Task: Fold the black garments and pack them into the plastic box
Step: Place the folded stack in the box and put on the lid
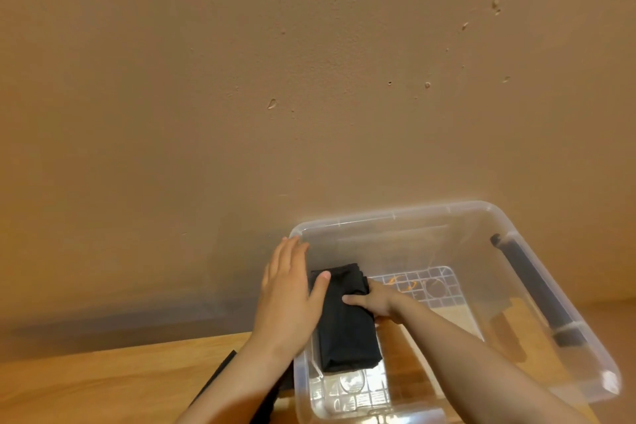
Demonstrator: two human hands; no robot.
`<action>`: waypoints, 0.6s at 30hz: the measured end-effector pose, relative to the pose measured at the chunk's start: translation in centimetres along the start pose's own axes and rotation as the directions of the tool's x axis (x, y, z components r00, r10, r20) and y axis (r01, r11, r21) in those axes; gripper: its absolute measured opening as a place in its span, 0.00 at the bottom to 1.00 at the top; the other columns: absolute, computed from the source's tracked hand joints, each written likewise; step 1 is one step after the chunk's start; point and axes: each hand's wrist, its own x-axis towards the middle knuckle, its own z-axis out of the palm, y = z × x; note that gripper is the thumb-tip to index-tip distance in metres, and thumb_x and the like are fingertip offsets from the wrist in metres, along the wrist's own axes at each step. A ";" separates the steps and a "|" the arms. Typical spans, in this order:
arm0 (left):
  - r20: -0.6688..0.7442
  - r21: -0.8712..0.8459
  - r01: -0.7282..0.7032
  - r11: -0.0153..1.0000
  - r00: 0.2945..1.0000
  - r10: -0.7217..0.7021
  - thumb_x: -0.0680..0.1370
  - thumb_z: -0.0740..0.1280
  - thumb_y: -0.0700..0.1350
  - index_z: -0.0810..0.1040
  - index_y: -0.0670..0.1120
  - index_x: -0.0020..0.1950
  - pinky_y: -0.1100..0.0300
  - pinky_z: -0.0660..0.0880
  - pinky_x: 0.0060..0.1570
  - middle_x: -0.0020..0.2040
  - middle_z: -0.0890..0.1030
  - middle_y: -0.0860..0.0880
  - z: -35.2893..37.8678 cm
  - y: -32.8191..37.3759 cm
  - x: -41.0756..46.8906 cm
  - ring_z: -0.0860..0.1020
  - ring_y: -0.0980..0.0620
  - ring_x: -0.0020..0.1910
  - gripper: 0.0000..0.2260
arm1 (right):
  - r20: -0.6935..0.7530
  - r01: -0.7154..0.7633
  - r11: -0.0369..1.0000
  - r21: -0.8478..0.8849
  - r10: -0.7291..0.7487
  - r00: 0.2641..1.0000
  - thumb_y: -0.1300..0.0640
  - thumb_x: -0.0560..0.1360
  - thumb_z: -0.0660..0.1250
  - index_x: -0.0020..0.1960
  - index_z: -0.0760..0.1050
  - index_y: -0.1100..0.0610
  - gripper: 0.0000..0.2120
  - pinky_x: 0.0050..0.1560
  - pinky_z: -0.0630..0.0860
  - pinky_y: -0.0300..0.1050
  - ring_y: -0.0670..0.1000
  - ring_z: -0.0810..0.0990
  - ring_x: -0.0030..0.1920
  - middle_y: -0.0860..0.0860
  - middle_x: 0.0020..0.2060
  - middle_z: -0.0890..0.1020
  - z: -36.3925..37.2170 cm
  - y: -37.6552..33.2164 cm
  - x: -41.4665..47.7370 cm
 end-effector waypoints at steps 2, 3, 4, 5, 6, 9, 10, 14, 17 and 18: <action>0.054 -0.018 0.087 0.996 0.995 -0.086 0.82 0.57 0.54 0.50 0.51 0.79 0.61 0.40 0.73 0.80 0.46 0.53 0.7 -1.1 -0.7 0.41 0.56 0.78 0.28 | -0.024 -0.001 1.000 -0.021 0.000 1.000 0.47 0.74 0.71 0.67 0.67 0.53 0.26 0.58 0.78 0.55 0.57 0.77 0.59 0.55 0.62 0.77 0.2 -0.2 -0.1; 0.081 -0.065 0.112 0.992 0.991 -0.106 0.83 0.57 0.53 0.47 0.53 0.79 0.60 0.41 0.74 0.80 0.45 0.54 1.0 -1.4 -0.9 0.41 0.56 0.78 0.29 | -0.034 0.002 0.999 -0.050 -0.004 0.999 0.47 0.74 0.71 0.68 0.67 0.54 0.27 0.61 0.76 0.55 0.57 0.76 0.61 0.55 0.63 0.76 0.3 -0.2 0.0; 0.104 -0.138 0.135 0.981 0.987 -0.121 0.83 0.58 0.51 0.46 0.54 0.79 0.58 0.44 0.76 0.80 0.46 0.54 1.3 -1.4 -1.1 0.43 0.56 0.78 0.29 | -0.039 0.009 0.995 -0.097 -0.013 0.999 0.47 0.75 0.70 0.70 0.66 0.54 0.27 0.64 0.73 0.54 0.57 0.75 0.62 0.55 0.65 0.75 0.5 -0.3 0.0; 0.120 -0.210 0.158 0.965 0.984 -0.135 0.83 0.58 0.49 0.46 0.55 0.79 0.57 0.47 0.76 0.80 0.49 0.54 1.5 -1.4 -1.2 0.46 0.56 0.78 0.29 | -0.043 0.018 0.989 -0.147 -0.025 0.999 0.47 0.76 0.68 0.71 0.65 0.55 0.27 0.67 0.70 0.53 0.56 0.74 0.64 0.55 0.66 0.74 0.7 -0.5 0.1; 0.127 -0.254 0.174 0.952 0.981 -0.145 0.83 0.59 0.48 0.46 0.56 0.79 0.56 0.51 0.76 0.79 0.52 0.54 1.6 -1.3 -1.1 0.49 0.55 0.78 0.29 | -0.044 0.024 0.981 -0.191 -0.033 0.998 0.48 0.78 0.66 0.72 0.64 0.55 0.27 0.68 0.68 0.52 0.56 0.73 0.65 0.55 0.67 0.73 0.9 -0.8 0.0; 0.117 -0.263 0.193 0.945 0.979 -0.168 0.83 0.58 0.48 0.48 0.59 0.78 0.56 0.56 0.73 0.77 0.58 0.54 1.6 -1.3 -1.1 0.55 0.52 0.76 0.27 | -0.029 0.028 0.977 -0.212 -0.035 0.999 0.49 0.79 0.64 0.73 0.62 0.55 0.26 0.69 0.67 0.52 0.56 0.71 0.66 0.55 0.68 0.72 1.3 -1.0 0.2; 0.120 -0.257 0.196 0.946 0.978 -0.170 0.83 0.58 0.48 0.48 0.60 0.78 0.55 0.56 0.73 0.77 0.59 0.54 1.6 -1.3 -1.1 0.55 0.51 0.76 0.27 | -0.023 0.020 0.979 -0.202 -0.026 0.999 0.47 0.78 0.64 0.74 0.62 0.55 0.27 0.69 0.67 0.53 0.56 0.71 0.66 0.56 0.68 0.72 1.2 -1.0 0.2; 0.140 -0.231 0.189 0.954 0.977 -0.160 0.83 0.55 0.52 0.46 0.59 0.78 0.53 0.55 0.73 0.77 0.60 0.53 1.5 -1.3 -1.3 0.55 0.50 0.75 0.26 | 0.056 -0.134 0.980 -0.149 0.144 0.988 0.41 0.71 0.72 0.73 0.60 0.55 0.38 0.61 0.76 0.54 0.57 0.75 0.63 0.55 0.67 0.73 0.0 -1.3 -0.6; 0.135 -0.209 0.166 0.964 0.981 -0.139 0.83 0.55 0.52 0.46 0.57 0.78 0.54 0.53 0.74 0.78 0.59 0.54 1.3 -1.2 -1.5 0.56 0.51 0.75 0.26 | 0.036 -0.237 0.936 -0.260 0.255 0.966 0.42 0.68 0.75 0.71 0.58 0.55 0.41 0.55 0.79 0.53 0.58 0.78 0.59 0.57 0.67 0.73 -1.0 -0.9 -1.9; 0.135 -0.210 0.161 0.964 0.982 -0.135 0.84 0.55 0.52 0.46 0.57 0.78 0.54 0.53 0.74 0.78 0.58 0.54 1.2 -1.1 -1.5 0.55 0.51 0.75 0.26 | 0.056 -0.255 0.930 -0.265 0.279 0.959 0.44 0.70 0.75 0.71 0.58 0.55 0.39 0.55 0.79 0.53 0.58 0.78 0.58 0.58 0.66 0.73 -1.1 -0.7 -2.1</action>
